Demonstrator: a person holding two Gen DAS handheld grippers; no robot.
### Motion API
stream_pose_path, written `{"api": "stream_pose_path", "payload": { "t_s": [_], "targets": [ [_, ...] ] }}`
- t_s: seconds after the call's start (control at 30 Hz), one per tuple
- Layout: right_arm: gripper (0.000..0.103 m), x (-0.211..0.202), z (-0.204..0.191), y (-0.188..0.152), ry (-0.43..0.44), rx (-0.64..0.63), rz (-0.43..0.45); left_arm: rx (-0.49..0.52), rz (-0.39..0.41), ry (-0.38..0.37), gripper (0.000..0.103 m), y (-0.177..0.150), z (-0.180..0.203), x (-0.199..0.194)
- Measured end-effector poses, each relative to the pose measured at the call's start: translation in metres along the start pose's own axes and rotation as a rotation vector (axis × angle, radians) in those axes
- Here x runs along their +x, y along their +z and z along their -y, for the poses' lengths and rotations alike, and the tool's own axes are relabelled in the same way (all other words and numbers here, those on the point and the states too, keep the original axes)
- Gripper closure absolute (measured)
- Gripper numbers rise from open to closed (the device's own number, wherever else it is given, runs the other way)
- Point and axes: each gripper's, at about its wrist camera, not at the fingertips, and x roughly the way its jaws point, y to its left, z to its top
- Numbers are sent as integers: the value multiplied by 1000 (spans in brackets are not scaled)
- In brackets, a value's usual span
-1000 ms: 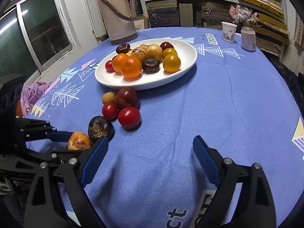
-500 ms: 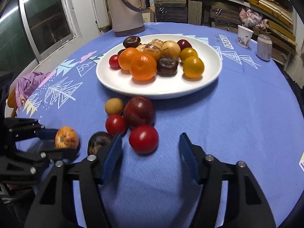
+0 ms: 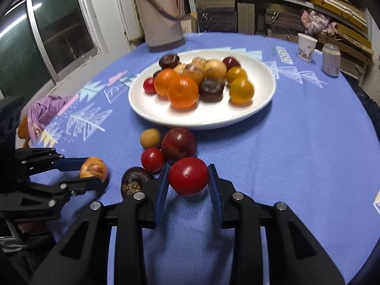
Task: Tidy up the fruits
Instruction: 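Grasp a striped orange fruit with the left tool while the right tool grasps a red tomato, then carry the striped fruit and red tomato onto the white plate, open both tools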
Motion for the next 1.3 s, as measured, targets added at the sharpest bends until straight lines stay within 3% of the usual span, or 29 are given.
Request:
{"api": "stream_pose_path", "payload": {
  "t_s": [0.2, 0.6, 0.87, 1.3],
  "targets": [
    [71, -23, 12, 3, -7, 22, 41, -5, 52, -4, 64, 10, -4, -16],
    [71, -20, 7, -2, 15, 10, 22, 6, -46, -23, 65, -5, 1, 13],
    [71, -16, 5, -5, 20, 6, 6, 29, 6, 10, 66, -3, 1, 5],
    [71, -35, 4, 22, 15, -25, 78, 15, 148, 24, 66, 55, -13, -36]
  ]
}}
